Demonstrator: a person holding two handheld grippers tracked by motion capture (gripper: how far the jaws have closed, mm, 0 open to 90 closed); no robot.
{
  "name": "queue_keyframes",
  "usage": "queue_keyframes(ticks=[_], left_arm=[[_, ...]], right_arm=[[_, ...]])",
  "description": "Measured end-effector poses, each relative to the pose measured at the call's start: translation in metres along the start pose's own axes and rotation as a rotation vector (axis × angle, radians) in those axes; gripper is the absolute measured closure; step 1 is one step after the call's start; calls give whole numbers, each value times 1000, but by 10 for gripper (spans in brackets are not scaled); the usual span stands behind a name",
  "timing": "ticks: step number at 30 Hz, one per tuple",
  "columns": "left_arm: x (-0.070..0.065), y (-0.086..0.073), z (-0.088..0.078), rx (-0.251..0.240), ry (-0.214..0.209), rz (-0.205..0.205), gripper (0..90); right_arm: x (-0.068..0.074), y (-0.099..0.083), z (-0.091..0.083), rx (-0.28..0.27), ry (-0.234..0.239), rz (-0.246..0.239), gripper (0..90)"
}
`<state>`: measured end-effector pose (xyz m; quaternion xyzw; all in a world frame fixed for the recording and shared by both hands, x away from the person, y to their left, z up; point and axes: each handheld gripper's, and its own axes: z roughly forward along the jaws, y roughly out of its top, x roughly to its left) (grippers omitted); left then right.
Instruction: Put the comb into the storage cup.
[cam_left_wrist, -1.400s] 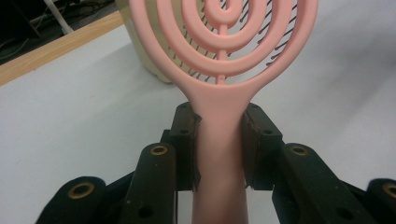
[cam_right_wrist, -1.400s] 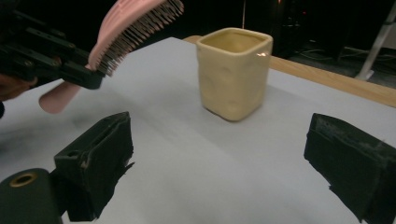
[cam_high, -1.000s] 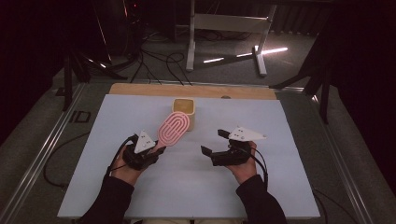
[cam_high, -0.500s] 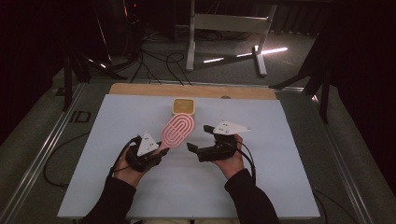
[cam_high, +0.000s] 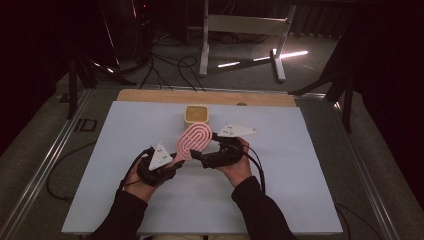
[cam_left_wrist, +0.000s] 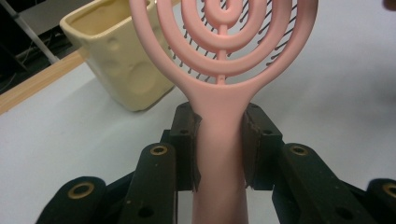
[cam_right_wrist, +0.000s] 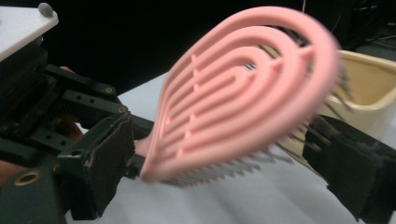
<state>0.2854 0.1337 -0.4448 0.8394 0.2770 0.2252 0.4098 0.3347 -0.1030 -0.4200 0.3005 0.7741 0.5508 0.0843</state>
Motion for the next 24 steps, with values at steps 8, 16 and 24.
queue_keyframes(ticks=[8,16,24], left_arm=[[-3,1,0,-11,-11,17,700],[-3,0,0,-23,-15,13,700],[-4,-1,2,-17,-14,11,701]], right_arm=[[-1,1,10,11,41,56,262],[-3,0,12,19,97,145,465],[-3,0,12,22,119,179,530]])
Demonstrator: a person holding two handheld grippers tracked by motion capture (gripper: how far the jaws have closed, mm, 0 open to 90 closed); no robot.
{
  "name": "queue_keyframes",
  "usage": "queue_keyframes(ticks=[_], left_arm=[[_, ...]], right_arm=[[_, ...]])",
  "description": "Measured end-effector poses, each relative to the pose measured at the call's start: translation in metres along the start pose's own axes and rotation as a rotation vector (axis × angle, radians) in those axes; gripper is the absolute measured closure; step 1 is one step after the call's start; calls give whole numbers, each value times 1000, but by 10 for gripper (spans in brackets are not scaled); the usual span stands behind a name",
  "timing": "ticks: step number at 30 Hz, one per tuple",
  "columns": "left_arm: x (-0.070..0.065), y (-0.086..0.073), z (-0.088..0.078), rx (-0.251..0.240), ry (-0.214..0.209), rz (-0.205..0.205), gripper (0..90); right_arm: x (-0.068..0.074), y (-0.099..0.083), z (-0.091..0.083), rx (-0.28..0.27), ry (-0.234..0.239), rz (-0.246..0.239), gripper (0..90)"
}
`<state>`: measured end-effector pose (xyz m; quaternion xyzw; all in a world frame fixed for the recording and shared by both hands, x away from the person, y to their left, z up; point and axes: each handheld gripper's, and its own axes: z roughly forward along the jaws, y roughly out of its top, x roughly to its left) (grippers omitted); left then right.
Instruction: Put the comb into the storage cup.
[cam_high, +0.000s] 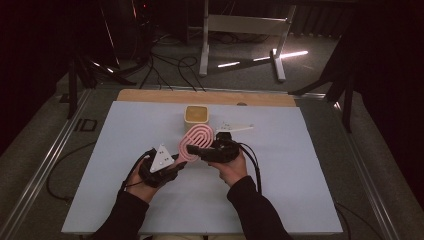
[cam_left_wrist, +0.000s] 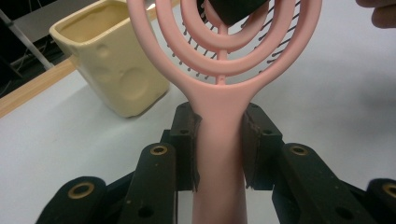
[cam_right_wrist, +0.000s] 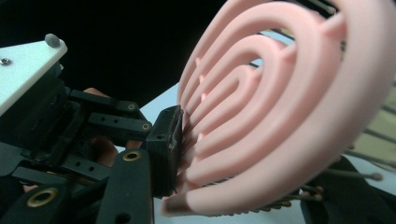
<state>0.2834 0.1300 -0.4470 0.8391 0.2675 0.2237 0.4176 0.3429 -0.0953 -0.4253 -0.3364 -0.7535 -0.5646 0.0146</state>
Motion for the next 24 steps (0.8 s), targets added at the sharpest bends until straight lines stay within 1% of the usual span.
queue_keyframes(ticks=[4,7,12,14,17,21,24], left_arm=[[0,-1,1,3,3,-4,701],[1,-3,4,10,4,-8,702],[3,-5,5,15,4,-19,703],[4,-5,5,13,4,-20,703],[4,-5,5,10,1,-22,702],[5,-6,4,4,-1,-27,700],[5,-6,4,4,-4,-28,695]], right_arm=[[0,0,0,-1,13,17,561],[1,0,2,11,12,37,589],[3,0,7,14,22,42,613],[3,0,8,11,35,54,622],[4,1,8,5,49,53,629],[6,2,8,6,48,44,632],[6,2,8,0,49,49,633]])
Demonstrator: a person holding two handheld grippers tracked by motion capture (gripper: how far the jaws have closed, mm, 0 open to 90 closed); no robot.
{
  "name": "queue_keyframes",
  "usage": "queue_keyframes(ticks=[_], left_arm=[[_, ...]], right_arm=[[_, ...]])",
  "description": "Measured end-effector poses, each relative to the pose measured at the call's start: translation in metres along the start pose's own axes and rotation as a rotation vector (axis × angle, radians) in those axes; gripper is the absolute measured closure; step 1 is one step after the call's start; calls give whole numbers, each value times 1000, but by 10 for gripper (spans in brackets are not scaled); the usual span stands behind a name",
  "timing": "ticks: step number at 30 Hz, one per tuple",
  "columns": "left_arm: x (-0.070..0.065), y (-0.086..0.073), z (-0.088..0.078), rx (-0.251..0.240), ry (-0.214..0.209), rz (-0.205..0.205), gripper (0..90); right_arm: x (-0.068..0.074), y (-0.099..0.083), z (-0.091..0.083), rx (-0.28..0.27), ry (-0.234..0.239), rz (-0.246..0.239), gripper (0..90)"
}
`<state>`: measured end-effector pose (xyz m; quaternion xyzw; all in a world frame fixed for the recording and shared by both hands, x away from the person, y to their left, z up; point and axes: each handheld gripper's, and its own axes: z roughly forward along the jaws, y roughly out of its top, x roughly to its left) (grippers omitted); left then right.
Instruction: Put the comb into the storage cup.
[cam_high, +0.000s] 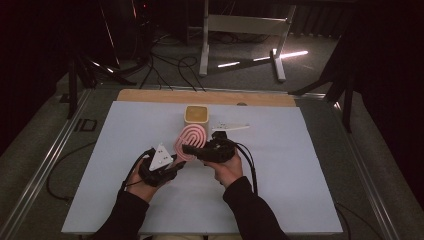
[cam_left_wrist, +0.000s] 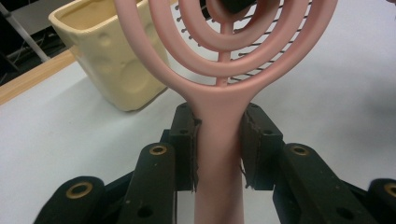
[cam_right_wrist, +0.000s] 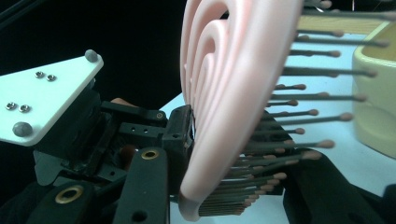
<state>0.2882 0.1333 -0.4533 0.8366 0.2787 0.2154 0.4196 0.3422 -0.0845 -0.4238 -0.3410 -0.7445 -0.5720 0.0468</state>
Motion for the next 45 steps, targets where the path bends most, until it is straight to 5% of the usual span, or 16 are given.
queue_keyframes(ticks=[5,12,23,37,45], left_arm=[[0,0,0,1,-2,4,672],[1,0,-2,-27,-19,-20,499],[3,-1,-6,-83,20,-67,278],[13,-5,-13,-81,69,-135,7],[21,-10,-22,-132,70,-168,1]], right_arm=[[0,0,1,-3,-4,6,634],[0,1,1,-8,-11,9,635],[3,4,0,-21,-13,-5,637],[0,5,-2,-36,-13,7,636],[0,5,-2,-38,-17,8,636]])
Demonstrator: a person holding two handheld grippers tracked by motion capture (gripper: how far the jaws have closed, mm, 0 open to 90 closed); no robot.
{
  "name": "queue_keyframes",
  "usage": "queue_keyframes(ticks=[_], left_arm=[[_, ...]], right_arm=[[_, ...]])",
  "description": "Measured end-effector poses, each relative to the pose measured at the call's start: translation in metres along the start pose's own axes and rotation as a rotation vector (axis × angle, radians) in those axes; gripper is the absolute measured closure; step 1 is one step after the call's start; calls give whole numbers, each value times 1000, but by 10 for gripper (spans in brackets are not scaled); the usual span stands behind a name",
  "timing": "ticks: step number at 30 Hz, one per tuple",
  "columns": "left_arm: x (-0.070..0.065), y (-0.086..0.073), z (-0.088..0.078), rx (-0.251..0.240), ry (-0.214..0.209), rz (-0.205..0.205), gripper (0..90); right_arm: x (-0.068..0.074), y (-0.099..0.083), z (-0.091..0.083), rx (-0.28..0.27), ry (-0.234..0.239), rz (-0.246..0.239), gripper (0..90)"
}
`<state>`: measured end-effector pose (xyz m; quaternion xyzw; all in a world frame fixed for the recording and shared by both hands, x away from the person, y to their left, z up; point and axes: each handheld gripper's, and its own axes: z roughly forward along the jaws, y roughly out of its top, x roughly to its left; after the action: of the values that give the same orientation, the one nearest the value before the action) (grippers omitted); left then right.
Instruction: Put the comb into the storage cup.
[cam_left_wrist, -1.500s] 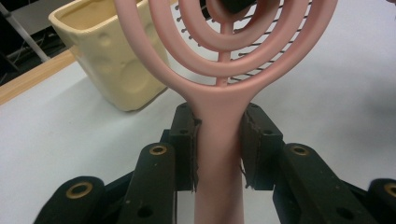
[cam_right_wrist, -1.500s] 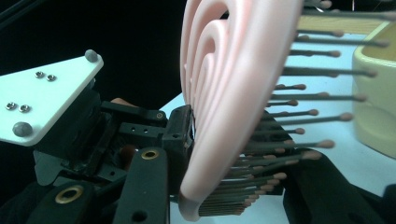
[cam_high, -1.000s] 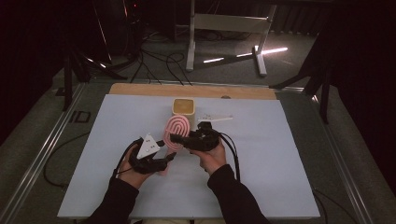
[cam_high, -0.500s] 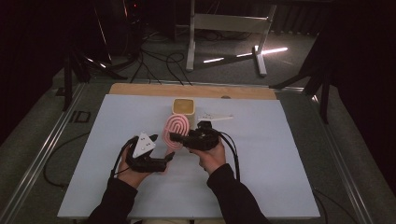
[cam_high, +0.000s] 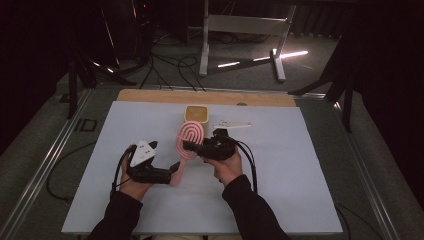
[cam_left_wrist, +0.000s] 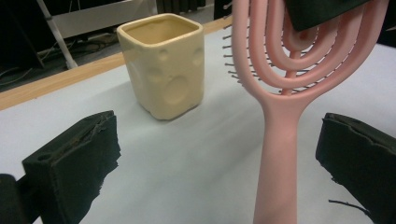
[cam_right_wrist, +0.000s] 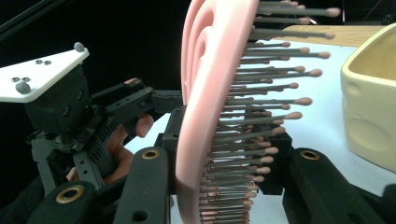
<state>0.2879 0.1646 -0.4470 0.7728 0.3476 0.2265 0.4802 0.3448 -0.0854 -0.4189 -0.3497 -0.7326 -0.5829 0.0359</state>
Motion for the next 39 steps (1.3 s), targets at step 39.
queue_keyframes(ticks=[39], left_arm=[[25,-80,-55,-16,145,-37,1]], right_arm=[[6,26,-5,-44,-1,-11,635]])
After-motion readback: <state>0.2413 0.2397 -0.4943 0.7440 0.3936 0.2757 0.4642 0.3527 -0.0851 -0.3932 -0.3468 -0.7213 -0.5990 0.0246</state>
